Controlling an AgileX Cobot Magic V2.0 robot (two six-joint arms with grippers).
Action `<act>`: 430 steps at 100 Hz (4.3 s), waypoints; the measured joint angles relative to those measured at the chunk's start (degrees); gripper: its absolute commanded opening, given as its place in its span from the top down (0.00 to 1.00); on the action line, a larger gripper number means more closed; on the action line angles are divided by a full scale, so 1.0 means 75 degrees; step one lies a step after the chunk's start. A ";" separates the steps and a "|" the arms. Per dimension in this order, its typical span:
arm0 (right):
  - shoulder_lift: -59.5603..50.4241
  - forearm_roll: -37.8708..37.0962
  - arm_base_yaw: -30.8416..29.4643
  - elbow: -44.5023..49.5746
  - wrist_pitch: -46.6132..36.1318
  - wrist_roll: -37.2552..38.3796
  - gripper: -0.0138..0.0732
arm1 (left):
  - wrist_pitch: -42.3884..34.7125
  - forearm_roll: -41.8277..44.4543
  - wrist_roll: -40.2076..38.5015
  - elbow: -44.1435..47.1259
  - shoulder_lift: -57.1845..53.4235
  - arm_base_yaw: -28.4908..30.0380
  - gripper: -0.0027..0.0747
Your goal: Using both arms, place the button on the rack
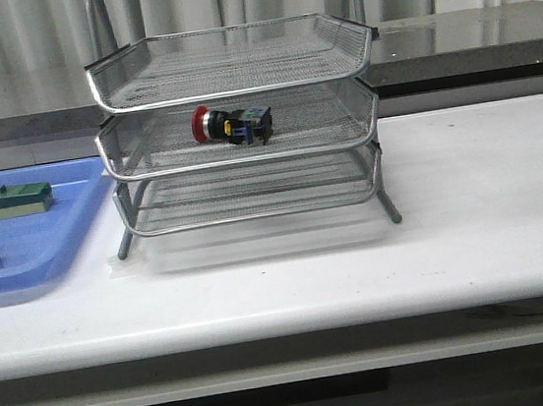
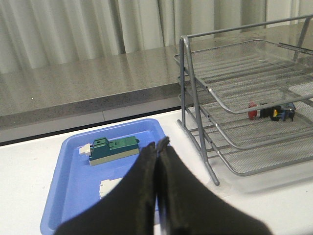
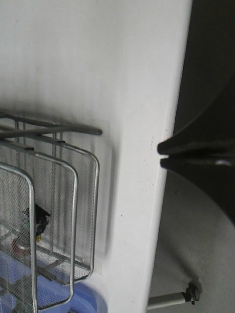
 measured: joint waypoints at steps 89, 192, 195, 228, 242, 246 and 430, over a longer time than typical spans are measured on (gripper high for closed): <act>-0.1975 -0.0381 -0.0459 0.0103 0.0907 0.0000 0.92 | 0.0000 0.0000 0.0000 0.0000 0.0000 0.0000 0.99; -0.5891 -0.1679 -0.1192 0.4267 -0.2454 0.0014 0.92 | 0.0000 0.0000 0.0000 0.0000 0.0000 0.0000 0.99; -0.5996 -0.1679 -0.1192 0.4358 -0.2475 0.0014 0.92 | 0.0000 0.0000 0.0000 0.0000 0.0000 0.0000 0.99; -0.6116 -0.1679 -0.1192 0.5090 -0.2713 0.0014 0.92 | 0.0000 0.0000 0.0000 0.0000 -0.0010 0.0000 0.99; -0.6116 -0.1679 -0.1192 0.5140 -0.2814 0.0014 0.92 | 0.0000 0.0000 0.0000 0.0000 -0.0010 0.0000 0.99; -0.6116 -0.1679 -0.1192 0.5140 -0.2828 0.0014 0.92 | 0.0000 0.0000 0.0000 0.0000 -0.0010 0.0000 0.99; -0.6116 -0.1679 -0.1192 0.5140 -0.2846 0.0014 0.92 | -0.0124 0.0552 -0.0015 0.0284 -0.0031 0.0000 0.99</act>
